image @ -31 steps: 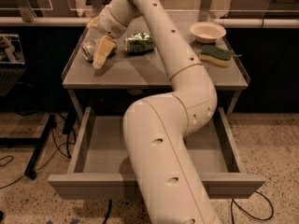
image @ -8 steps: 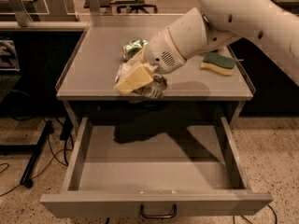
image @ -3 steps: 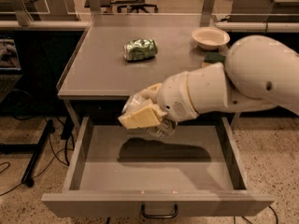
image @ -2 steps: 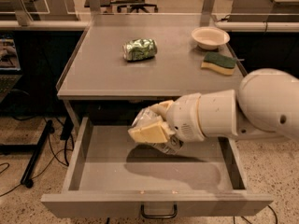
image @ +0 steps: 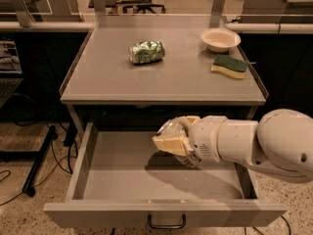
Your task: Place 7up can into top drawer
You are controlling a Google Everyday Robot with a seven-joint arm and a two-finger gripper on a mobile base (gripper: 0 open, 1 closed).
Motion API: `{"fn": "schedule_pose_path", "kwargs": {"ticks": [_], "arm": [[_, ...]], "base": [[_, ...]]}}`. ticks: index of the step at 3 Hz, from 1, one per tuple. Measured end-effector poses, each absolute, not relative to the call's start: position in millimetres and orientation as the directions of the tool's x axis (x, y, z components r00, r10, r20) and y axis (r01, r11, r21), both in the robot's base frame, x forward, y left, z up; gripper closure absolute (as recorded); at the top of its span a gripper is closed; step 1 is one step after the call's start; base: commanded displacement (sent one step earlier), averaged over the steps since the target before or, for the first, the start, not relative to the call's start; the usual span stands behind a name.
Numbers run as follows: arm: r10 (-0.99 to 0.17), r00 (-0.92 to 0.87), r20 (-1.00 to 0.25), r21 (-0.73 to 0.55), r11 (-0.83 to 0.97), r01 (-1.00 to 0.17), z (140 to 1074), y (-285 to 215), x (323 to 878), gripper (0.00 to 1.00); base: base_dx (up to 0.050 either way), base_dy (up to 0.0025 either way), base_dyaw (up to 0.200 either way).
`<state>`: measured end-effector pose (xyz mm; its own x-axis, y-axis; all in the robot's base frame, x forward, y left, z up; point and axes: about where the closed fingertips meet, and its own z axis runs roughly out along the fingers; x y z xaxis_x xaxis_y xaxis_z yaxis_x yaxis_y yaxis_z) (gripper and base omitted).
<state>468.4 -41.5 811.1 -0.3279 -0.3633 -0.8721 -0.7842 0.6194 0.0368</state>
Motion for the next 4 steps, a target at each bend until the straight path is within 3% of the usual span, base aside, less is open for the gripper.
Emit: {"fn": "schedule_pose_path", "kwargs": {"ticks": [2,4], "arm": [[-0.323,-0.383,-0.865,0.074,0.674,-0.735,778.2,-61.8,497.3,1.00],[-0.259,-0.496,-0.829,0.199,0.693,-0.693,721.2,-64.8,498.5,1.00]], "base": [[0.000,0.00000,0.000],[0.000,0.00000,0.000]]}}
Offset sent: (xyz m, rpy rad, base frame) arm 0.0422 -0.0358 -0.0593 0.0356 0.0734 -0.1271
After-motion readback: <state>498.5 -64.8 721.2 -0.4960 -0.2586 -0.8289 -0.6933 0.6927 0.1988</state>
